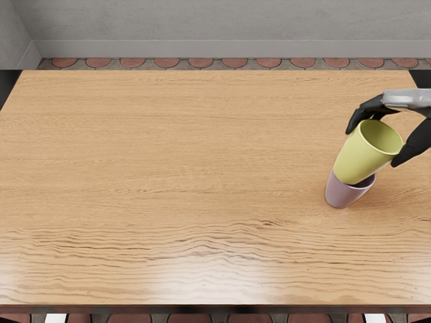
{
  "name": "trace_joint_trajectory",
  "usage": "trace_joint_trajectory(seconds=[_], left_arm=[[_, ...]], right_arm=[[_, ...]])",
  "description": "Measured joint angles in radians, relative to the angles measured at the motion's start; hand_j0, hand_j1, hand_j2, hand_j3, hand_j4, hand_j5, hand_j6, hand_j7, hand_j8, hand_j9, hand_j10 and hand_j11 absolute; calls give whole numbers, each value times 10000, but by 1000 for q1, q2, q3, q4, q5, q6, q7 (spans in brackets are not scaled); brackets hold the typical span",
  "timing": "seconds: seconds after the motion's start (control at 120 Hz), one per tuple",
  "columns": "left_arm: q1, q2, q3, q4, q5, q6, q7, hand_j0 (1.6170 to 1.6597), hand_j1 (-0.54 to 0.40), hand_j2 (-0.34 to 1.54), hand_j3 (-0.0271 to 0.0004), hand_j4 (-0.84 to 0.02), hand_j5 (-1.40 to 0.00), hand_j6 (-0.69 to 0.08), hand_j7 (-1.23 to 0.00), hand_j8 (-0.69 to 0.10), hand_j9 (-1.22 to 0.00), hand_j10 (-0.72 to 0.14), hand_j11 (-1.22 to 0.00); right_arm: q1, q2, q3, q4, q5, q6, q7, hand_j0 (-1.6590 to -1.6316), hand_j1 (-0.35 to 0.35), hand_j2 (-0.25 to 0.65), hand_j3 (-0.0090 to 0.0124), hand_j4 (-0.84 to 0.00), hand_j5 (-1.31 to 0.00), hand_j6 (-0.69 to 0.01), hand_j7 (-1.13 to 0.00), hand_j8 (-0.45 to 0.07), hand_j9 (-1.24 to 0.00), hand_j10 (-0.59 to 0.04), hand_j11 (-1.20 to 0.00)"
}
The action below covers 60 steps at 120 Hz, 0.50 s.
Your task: Pick up cup and place in cup with right hand
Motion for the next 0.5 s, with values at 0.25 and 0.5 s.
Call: trace_joint_trajectory(seconds=[0.25,0.5], left_arm=[[0,0,0,0,0,0,0,16581,3488,2,-2,1,-3,1,-3,1,-3,1,-3],[0,0,0,0,0,0,0,16581,3488,3,-2,1,-4,1,-3,1,-3,1,-4]], right_arm=[[1,-18,3,0,1,0,-2,-16578,965,514,2,-4469,-5956,-3321,-5846,-2940,-5983,-4125,-5982],[0,-26,1,-2,1,0,-2,-16581,857,427,2,-4322,-5641,-3528,-5586,-3166,-5694,-4246,-5706]])
